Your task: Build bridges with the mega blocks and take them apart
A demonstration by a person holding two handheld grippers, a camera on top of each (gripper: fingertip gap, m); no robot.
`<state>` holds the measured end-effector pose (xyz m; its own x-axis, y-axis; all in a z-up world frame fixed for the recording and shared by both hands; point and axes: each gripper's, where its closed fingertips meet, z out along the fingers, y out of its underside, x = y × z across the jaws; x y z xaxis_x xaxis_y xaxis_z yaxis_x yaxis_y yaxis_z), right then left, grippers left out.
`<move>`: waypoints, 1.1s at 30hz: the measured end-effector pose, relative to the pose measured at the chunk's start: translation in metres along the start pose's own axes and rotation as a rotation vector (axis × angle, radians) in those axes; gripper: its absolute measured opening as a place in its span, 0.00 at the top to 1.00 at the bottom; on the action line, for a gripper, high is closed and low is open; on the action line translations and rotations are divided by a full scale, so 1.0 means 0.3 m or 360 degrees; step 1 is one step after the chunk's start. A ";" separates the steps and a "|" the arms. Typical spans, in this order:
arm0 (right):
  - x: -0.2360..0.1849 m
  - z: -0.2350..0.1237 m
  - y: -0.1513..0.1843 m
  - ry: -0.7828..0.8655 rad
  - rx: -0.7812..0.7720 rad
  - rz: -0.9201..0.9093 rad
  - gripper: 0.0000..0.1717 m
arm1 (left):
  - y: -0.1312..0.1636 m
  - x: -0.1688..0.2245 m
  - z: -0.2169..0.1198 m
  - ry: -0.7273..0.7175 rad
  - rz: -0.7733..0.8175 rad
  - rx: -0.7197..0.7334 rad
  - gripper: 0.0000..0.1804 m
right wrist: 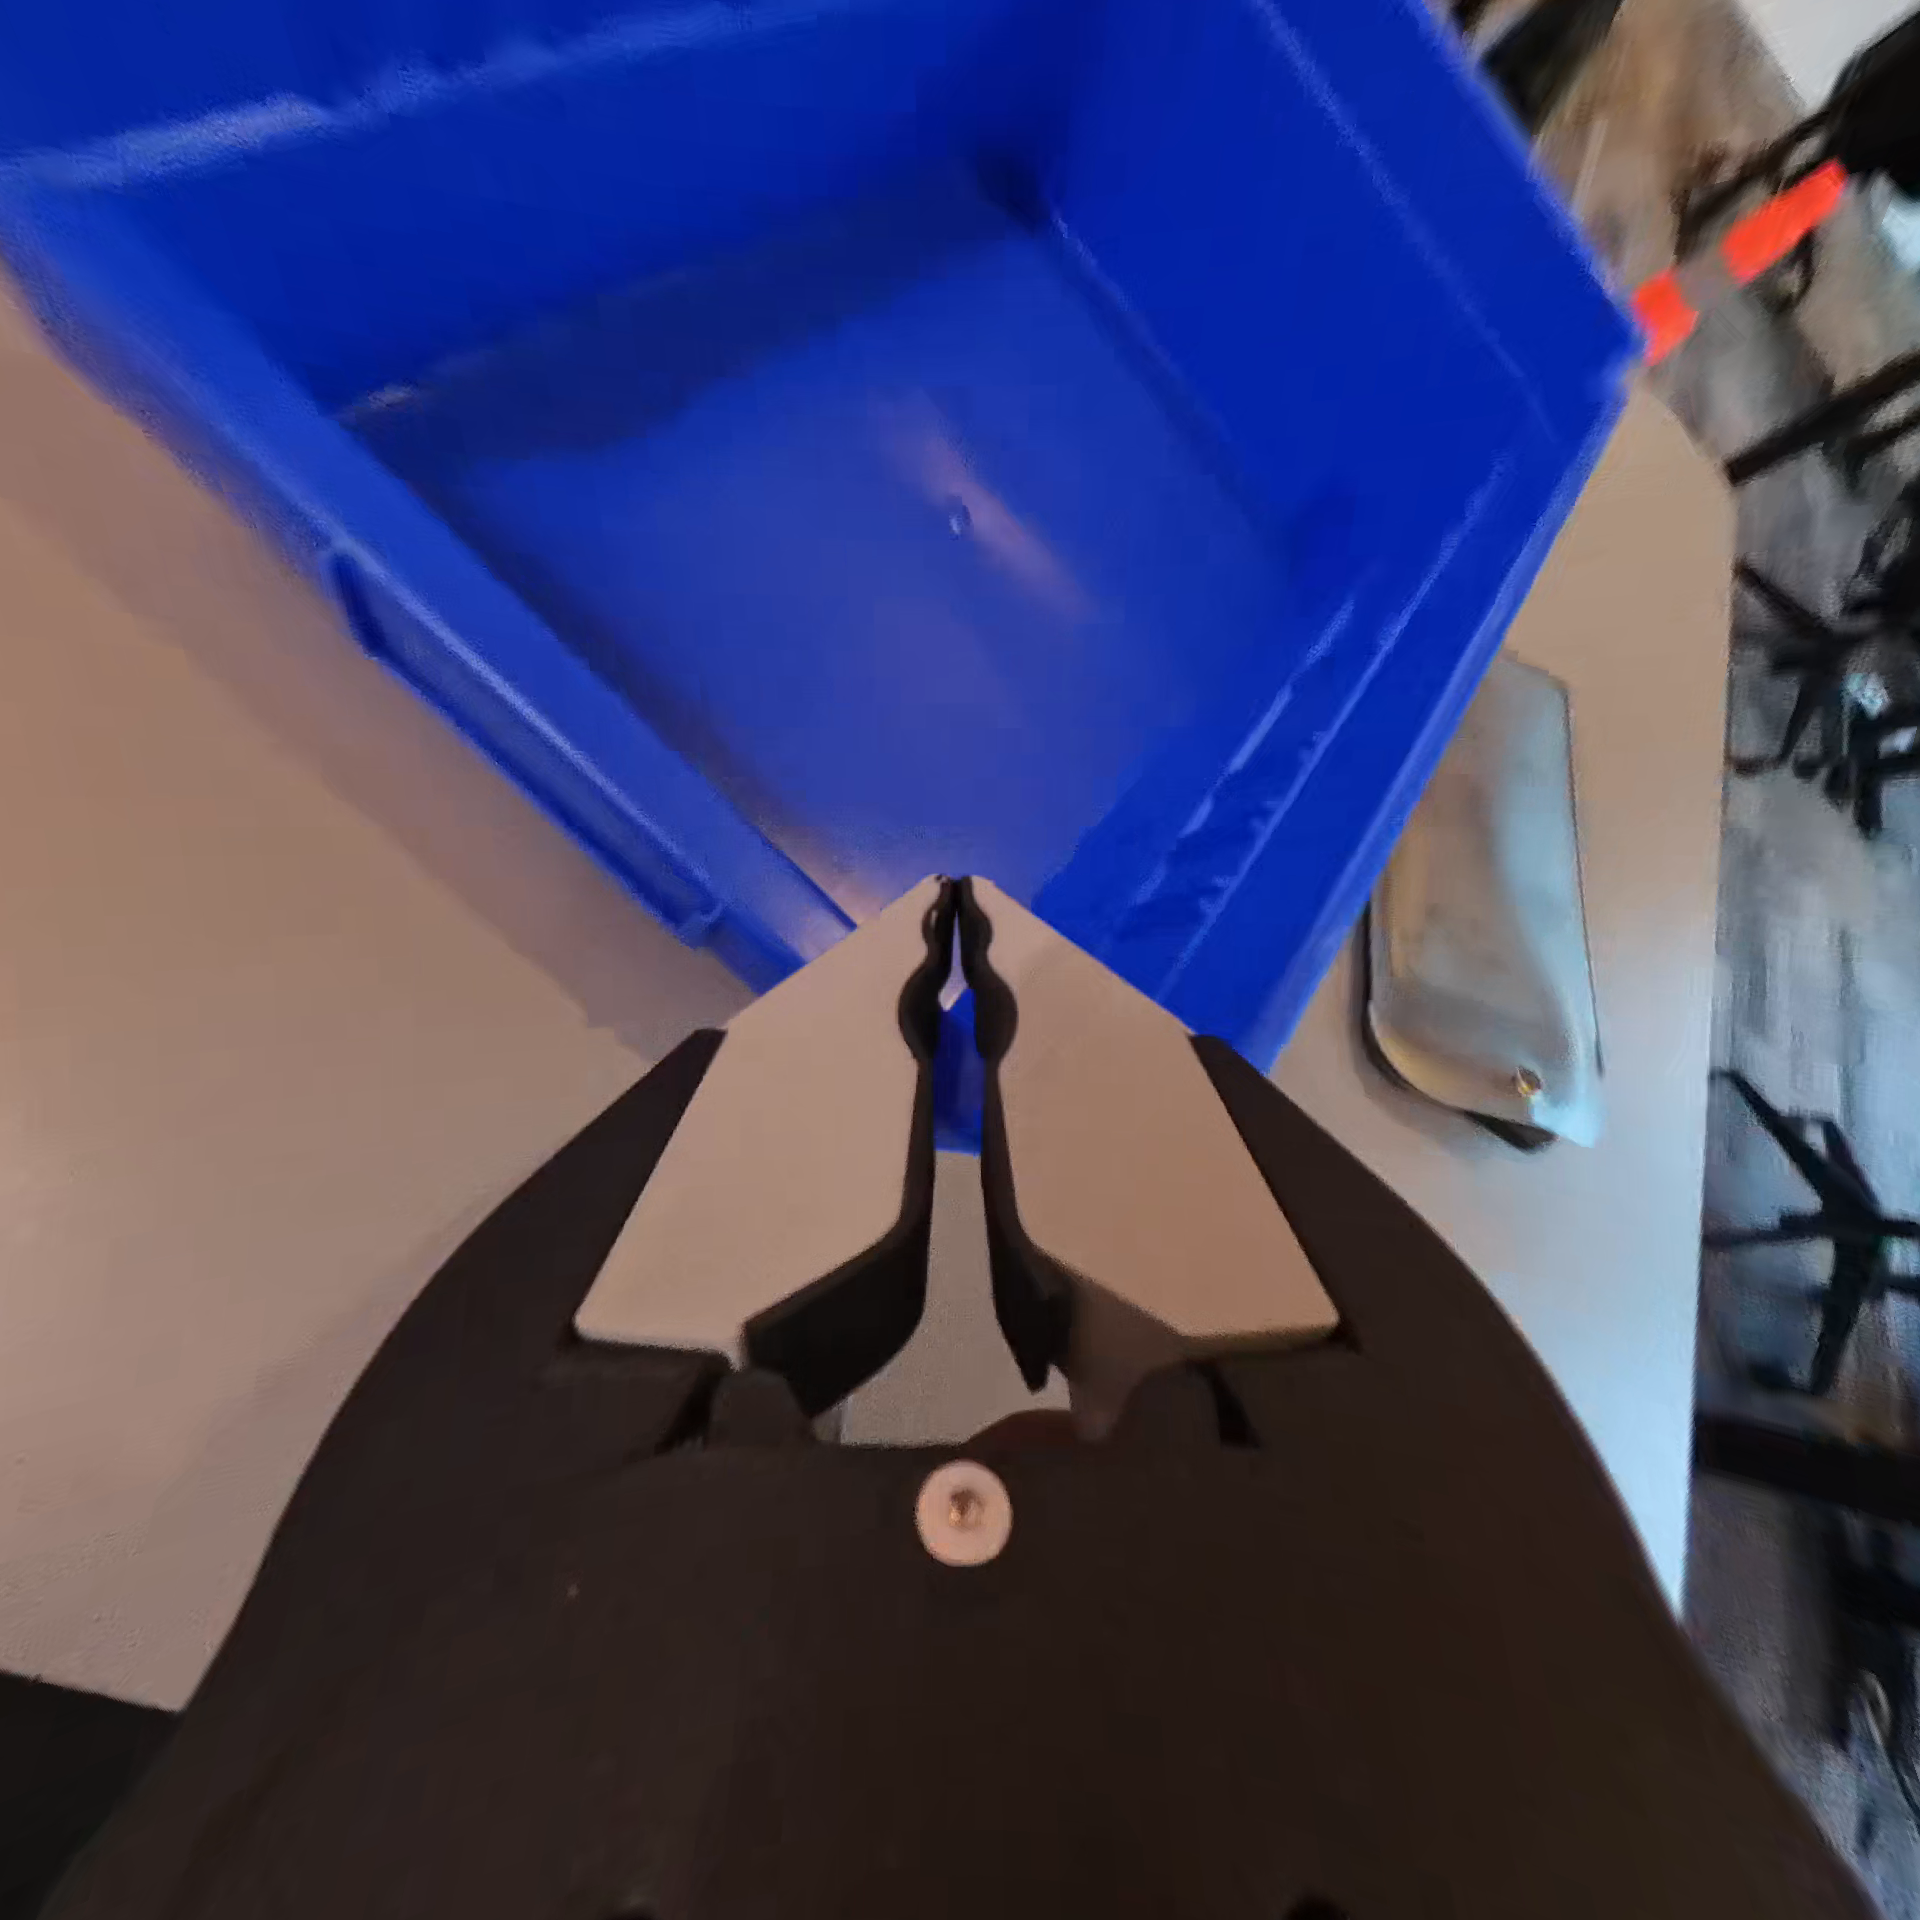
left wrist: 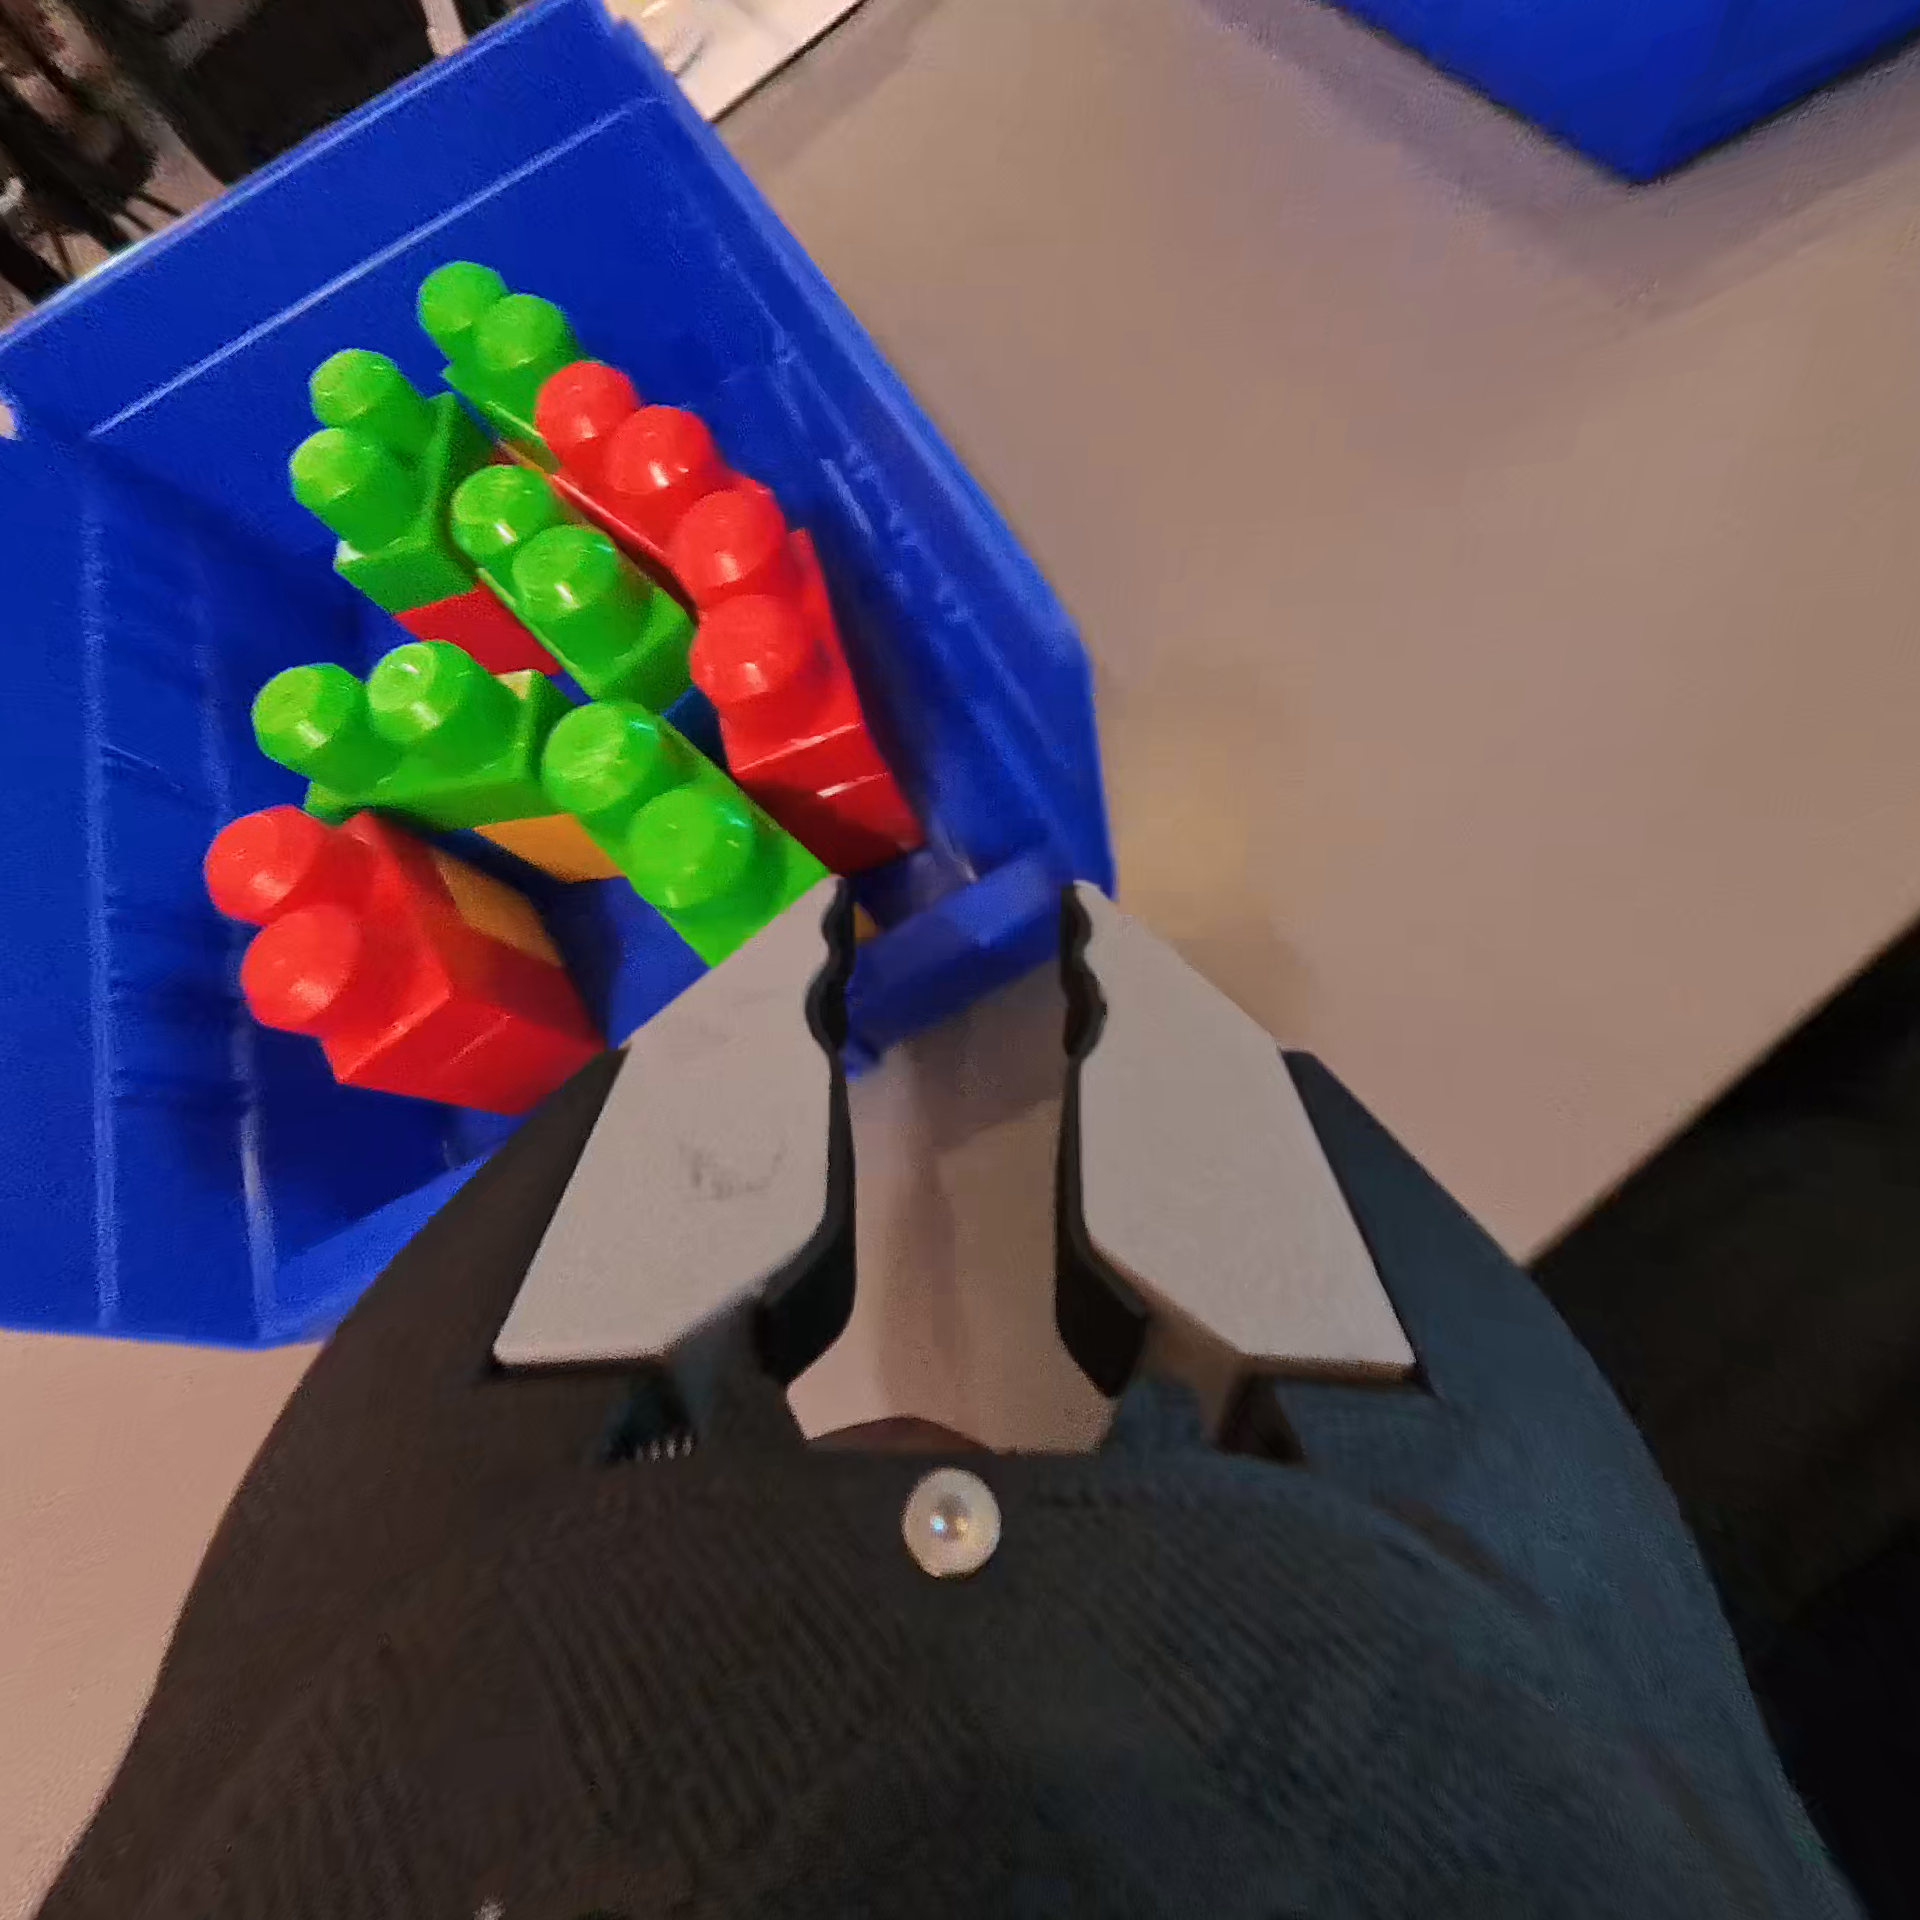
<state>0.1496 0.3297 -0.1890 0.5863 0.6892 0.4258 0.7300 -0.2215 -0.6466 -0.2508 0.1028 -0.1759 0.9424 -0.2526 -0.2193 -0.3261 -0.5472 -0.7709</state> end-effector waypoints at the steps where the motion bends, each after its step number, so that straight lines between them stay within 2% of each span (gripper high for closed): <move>1: 0.021 0.018 0.020 -0.0024 -0.0058 0.0028 1.00 | -0.004 -0.015 0.025 0.0000 -0.0001 0.0010 0.80; 4: 0.020 0.022 -0.013 -0.0146 0.0002 0.0115 0.96 | -0.022 -0.029 0.110 0.0056 -0.0062 0.0019 0.85; 6: -0.006 0.021 -0.052 -0.0235 0.0062 0.0180 0.96 | -0.049 -0.089 0.140 -0.0101 -0.0012 0.0074 1.00; 10: -0.015 -0.018 -0.147 -0.0194 0.0232 0.0228 0.95 | -0.092 -0.099 0.174 -0.0037 -0.0130 0.0156 0.87; 14: -0.156 -0.151 -0.322 -0.0324 0.0498 0.0184 0.89 | -0.082 -0.121 0.146 -0.0028 -0.0186 0.0151 0.85; 16: -0.226 -0.212 -0.398 -0.0312 0.0591 0.0042 0.89 | -0.099 -0.101 0.098 0.0085 -0.0272 0.0226 0.80; 20: -0.306 -0.255 -0.475 -0.0272 0.0683 -0.0115 0.88 | -0.200 -0.039 0.018 0.0333 -0.0464 0.0394 0.78; 25: -0.374 -0.246 -0.475 -0.0420 0.0671 -0.0089 0.84 | -0.212 0.004 0.111 0.0271 -0.0358 0.0183 0.68; 28: -0.391 -0.251 -0.447 -0.0442 0.0648 -0.0087 0.84 | -0.152 -0.003 0.201 0.0145 -0.0306 -0.0011 0.68; 29: -0.396 -0.254 -0.435 -0.0450 0.0636 -0.0090 0.84 | -0.159 -0.002 0.214 0.0126 -0.0288 0.0009 0.69; 31: -0.398 -0.263 -0.412 -0.0444 0.0619 -0.0099 0.84 | -0.160 -0.007 0.220 0.0066 -0.0269 -0.0024 0.86; 33: -0.403 -0.273 -0.390 -0.0455 0.0606 -0.0097 0.84 | -0.149 -0.067 0.216 -0.0180 -0.0145 -0.0082 0.93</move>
<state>0.0223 0.2157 -0.1130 0.3874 0.8669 0.3138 0.5484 0.0569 -0.8342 -0.2505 0.1842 -0.1759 0.9696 -0.1102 -0.2183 -0.2397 -0.6047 -0.7595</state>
